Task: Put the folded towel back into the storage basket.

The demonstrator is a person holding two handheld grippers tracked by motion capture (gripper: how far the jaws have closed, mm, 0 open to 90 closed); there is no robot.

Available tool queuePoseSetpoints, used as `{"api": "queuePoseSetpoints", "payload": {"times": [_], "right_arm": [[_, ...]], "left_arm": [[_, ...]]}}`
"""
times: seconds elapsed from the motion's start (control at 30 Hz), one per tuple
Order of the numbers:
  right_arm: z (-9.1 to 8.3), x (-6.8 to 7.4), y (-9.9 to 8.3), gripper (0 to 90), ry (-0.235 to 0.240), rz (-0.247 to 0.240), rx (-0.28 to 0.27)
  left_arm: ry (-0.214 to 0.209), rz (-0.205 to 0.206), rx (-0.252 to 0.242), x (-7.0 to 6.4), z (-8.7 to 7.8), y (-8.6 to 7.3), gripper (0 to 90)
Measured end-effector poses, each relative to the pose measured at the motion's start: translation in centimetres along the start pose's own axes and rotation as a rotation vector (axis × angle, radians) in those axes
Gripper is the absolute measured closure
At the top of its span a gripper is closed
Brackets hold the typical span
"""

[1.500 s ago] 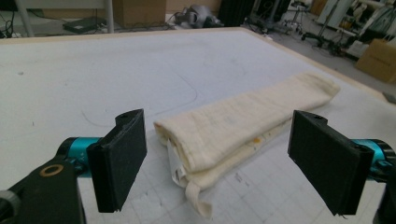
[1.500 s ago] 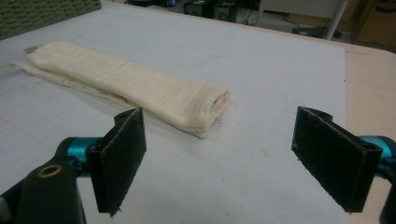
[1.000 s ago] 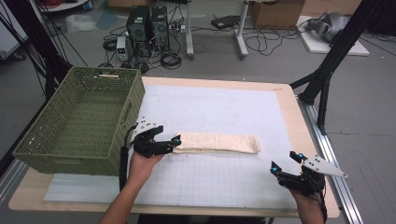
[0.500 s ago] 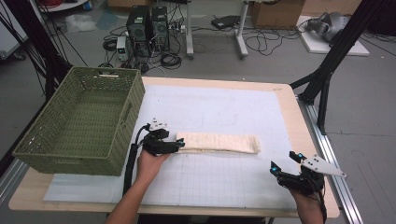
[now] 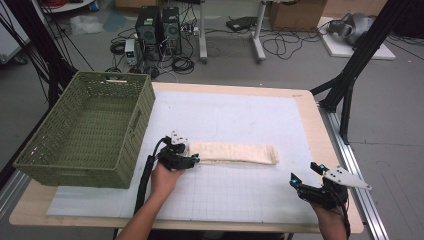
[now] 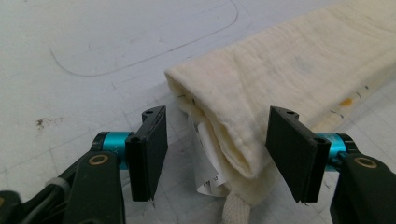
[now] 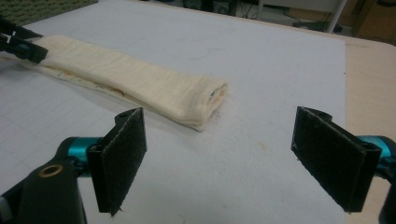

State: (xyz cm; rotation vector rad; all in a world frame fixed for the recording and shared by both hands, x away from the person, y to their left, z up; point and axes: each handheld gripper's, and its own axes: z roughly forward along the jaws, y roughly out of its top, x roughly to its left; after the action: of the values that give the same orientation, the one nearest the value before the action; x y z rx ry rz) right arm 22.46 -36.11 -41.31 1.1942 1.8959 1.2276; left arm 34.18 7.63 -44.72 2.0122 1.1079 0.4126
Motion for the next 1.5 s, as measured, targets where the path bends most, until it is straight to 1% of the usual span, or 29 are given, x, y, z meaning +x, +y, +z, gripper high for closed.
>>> {"api": "queuePoseSetpoints", "payload": {"times": [0.03,0.1,0.13,0.17,0.2,0.27,0.3,0.33,0.37,0.4,0.5,0.7,0.77,0.83,0.9,0.97,1.03,1.1,1.13,1.2,1.27,1.37,1.43,1.5], "right_arm": [[0.0,0.0,0.0,16.9,0.001,0.002,0.002],[0.0,0.0,0.0,16.9,0.003,0.007,0.004],[0.0,0.0,0.0,16.9,0.003,0.006,0.005],[0.1,0.0,0.0,16.9,0.003,0.003,0.004],[0.1,0.0,0.0,16.9,0.003,0.003,0.004],[0.1,0.0,0.0,16.9,0.005,0.003,0.007],[0.1,0.1,0.0,16.9,0.005,0.002,0.007],[0.1,0.1,0.0,16.9,0.006,0.0,0.008],[0.2,0.1,0.0,16.9,0.006,0.001,0.009],[0.2,0.1,0.0,16.9,0.006,-0.001,0.011],[0.2,0.1,0.0,16.9,0.007,0.005,0.01],[0.2,0.1,0.0,16.9,0.005,0.009,0.01],[0.2,0.1,0.0,16.8,0.003,0.015,0.01],[0.4,0.0,0.0,16.9,0.002,0.022,0.01],[0.5,0.1,0.0,16.8,0.003,0.026,0.014],[0.9,0.1,0.1,16.9,-0.002,0.035,0.013],[1.3,0.3,0.3,16.8,0.001,0.047,0.016],[1.8,0.6,0.5,16.8,0.005,0.038,0.024],[2.4,0.9,0.6,16.8,0.015,0.035,0.04],[2.7,1.0,0.6,16.9,0.017,0.034,0.046],[3.4,1.0,0.8,16.9,0.016,0.047,0.051],[4.7,0.8,1.2,17.5,0.004,0.053,0.07],[5.8,0.5,1.3,21.4,-0.001,0.065,0.09],[7.1,0.4,1.4,23.8,0.0,0.061,0.119]], "left_arm": [[0.0,0.003,0.0,-0.1,0.0,0.0,41.1],[-0.015,0.012,-0.001,-0.2,0.0,0.0,48.8],[-0.02,0.017,-0.002,-0.3,0.0,0.0,50.7],[-0.029,0.026,-0.001,-0.3,0.0,0.0,55.6],[-0.047,0.033,-0.003,-0.3,0.0,0.0,55.6],[-0.065,0.042,-0.005,-0.5,-0.1,0.0,64.3],[-0.078,0.047,-0.007,-0.5,0.0,0.0,70.1],[-0.086,0.049,-0.01,-0.6,0.0,0.0,75.1],[-0.089,0.059,-0.008,-0.6,0.0,0.0,79.3],[-0.09,0.063,-0.01,-0.6,0.0,0.1,80.7],[-0.093,0.059,-0.015,-0.5,-0.1,0.1,81.7],[-0.108,0.034,-0.045,-0.2,-0.4,0.1,81.8],[-0.114,0.031,-0.065,-0.1,-0.6,0.2,81.8],[-0.123,0.016,-0.091,-0.1,-0.9,0.2,81.8],[-0.129,0.015,-0.116,-0.1,-1.2,0.3,81.8],[-0.137,0.02,-0.128,0.0,-1.4,0.3,81.8],[-0.145,0.024,-0.133,-0.1,-1.5,0.3,81.8],[-0.15,0.024,-0.14,-0.1,-1.6,0.4,81.8],[-0.152,0.022,-0.144,-0.1,-1.7,0.4,81.8],[-0.156,0.021,-0.145,-0.1,-1.7,0.4,81.8],[-0.156,0.021,-0.143,-0.1,-1.7,0.4,81.7],[-0.153,0.025,-0.15,-0.2,-1.8,0.4,81.7],[-0.159,0.023,-0.153,-0.2,-1.9,0.4,81.6],[-0.161,0.028,-0.15,-0.2,-1.9,0.4,81.5]]}}
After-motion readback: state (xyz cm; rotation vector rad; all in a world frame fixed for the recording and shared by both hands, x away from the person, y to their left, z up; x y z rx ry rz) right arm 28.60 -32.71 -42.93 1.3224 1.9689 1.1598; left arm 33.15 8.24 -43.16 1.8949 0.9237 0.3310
